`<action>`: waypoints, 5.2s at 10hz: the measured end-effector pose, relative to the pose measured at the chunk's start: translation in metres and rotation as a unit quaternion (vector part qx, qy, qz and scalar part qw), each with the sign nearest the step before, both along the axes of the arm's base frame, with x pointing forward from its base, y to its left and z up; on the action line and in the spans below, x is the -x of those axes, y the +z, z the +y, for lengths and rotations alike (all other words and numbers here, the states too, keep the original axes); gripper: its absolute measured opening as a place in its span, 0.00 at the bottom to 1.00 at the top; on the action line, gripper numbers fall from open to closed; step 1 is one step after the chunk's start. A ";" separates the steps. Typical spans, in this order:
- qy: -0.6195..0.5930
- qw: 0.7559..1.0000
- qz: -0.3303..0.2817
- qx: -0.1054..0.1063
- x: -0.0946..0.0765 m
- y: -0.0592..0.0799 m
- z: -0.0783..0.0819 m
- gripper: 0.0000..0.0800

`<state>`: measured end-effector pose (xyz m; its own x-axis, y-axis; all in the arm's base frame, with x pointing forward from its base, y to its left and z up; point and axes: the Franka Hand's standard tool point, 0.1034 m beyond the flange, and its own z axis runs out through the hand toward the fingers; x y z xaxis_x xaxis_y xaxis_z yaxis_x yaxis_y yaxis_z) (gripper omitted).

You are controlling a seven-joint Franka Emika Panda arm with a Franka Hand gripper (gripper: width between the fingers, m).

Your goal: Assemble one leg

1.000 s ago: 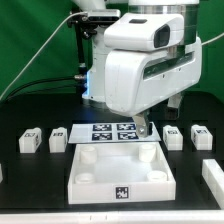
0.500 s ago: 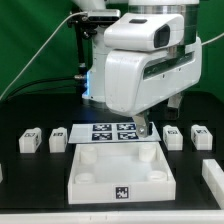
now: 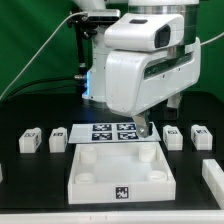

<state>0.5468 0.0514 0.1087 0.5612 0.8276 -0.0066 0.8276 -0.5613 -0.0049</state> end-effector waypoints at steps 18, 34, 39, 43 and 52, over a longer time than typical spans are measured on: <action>0.301 0.953 -0.005 -0.021 0.118 -0.103 -0.046 0.07; 0.282 0.958 -0.026 -0.032 0.057 -0.102 0.019 0.07; 0.285 0.958 -0.025 -0.031 0.057 -0.103 0.018 0.33; 0.285 0.958 -0.025 -0.031 0.057 -0.103 0.017 0.72; 0.228 0.973 -0.035 -0.030 0.059 -0.089 0.026 0.81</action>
Offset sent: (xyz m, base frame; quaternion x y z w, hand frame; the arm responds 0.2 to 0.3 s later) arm -0.0800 -0.0281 -0.0373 -0.0075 0.0561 -0.2350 0.9703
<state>0.4875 0.0770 0.0194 0.1333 0.9883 0.0746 0.9899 -0.1365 0.0395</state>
